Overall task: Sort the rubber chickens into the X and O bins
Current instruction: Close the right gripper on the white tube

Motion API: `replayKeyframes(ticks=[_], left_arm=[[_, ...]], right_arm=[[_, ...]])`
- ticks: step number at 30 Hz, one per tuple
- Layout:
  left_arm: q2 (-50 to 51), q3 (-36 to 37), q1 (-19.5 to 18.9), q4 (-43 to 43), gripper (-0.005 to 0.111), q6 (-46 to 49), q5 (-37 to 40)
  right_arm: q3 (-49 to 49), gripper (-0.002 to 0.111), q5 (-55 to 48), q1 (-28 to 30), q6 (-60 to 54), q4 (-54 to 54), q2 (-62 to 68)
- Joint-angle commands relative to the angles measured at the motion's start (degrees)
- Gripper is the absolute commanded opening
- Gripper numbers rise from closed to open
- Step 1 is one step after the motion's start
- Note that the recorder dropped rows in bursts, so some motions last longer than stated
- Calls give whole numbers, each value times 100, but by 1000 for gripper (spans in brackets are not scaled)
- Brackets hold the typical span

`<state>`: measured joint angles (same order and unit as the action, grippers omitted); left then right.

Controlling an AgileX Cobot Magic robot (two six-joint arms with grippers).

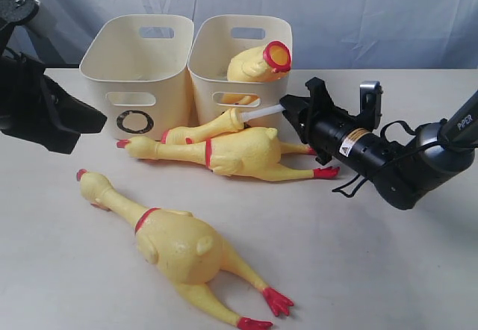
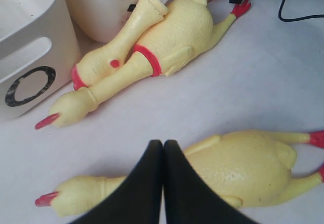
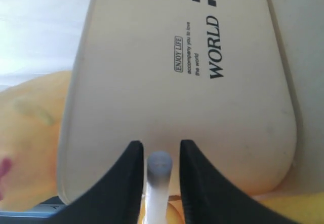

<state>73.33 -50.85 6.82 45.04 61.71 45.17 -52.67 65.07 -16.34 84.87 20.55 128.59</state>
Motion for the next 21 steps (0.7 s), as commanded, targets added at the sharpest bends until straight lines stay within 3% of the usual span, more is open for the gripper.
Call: replayKeyframes(ticks=[1,9,12,17,21], left_arm=[[2,-45,25,32,0,2,-32],[2,-45,25,32,0,2,-32],[2,-45,25,32,0,2,-32],[2,-45,25,32,0,2,-32],[2,-45,25,-3,0,2,-32]], right_arm=[[-28,25,2,15,-25,13,1],[-28,24,2,15,-25,16,1],[-28,18,2,15,-25,16,1],[-28,-1,-12,15,-25,30,1],[-28,-1,-12,15,-25,30,1]])
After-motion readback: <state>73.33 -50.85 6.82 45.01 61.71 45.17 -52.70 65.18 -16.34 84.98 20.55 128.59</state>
